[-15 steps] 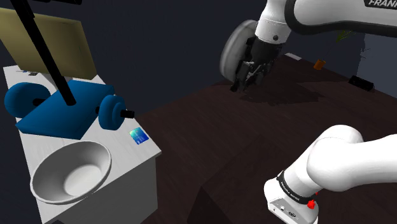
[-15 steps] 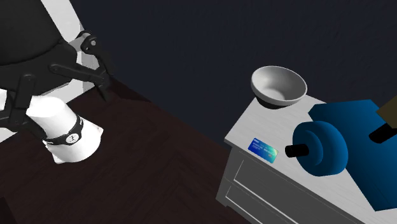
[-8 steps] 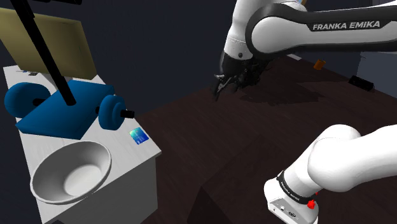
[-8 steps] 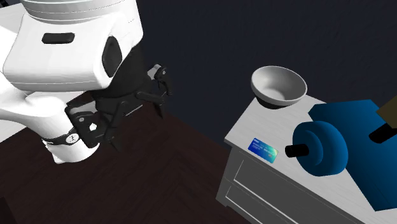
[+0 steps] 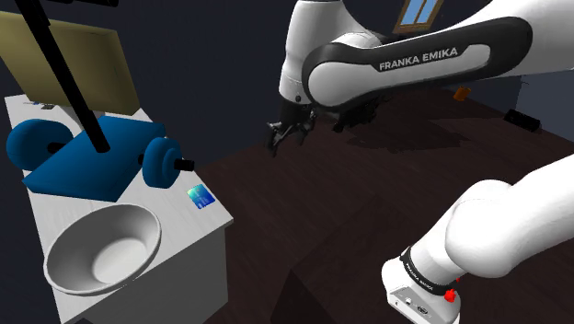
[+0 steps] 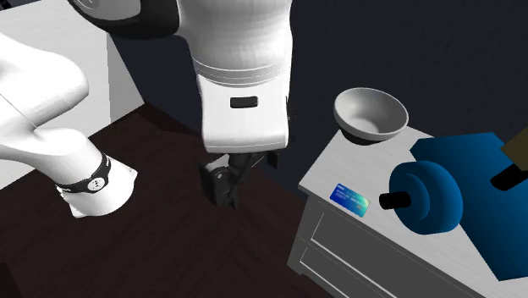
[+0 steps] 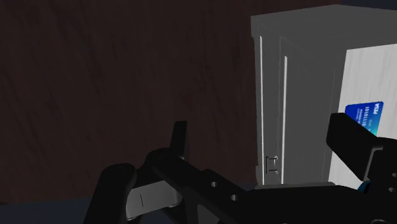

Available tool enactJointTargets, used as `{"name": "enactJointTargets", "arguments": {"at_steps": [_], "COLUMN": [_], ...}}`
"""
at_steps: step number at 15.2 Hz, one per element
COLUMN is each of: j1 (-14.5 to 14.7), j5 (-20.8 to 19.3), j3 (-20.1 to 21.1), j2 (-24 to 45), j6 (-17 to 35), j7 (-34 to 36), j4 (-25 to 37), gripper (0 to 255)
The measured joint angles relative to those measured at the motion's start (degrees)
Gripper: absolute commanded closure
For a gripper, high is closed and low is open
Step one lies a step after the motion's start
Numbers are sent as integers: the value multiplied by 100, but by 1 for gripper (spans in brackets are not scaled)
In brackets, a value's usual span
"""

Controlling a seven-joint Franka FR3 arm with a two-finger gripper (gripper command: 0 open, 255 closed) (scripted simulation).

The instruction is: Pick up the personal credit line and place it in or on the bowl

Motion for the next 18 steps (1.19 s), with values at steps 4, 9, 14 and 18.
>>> {"name": "enactJointTargets", "arguments": {"at_steps": [4,9,14,18], "j1": [30,116,375,728], "j5": [-281,-905,-1599,-2128], "j3": [296,538,558,447], "j2": [782,1913,2996,3911], "j6": [533,998,1206,1287], "j7": [439,1083,1673,2095], "j4": [311,984,1811,2610], "gripper": [0,0,0,0]}}
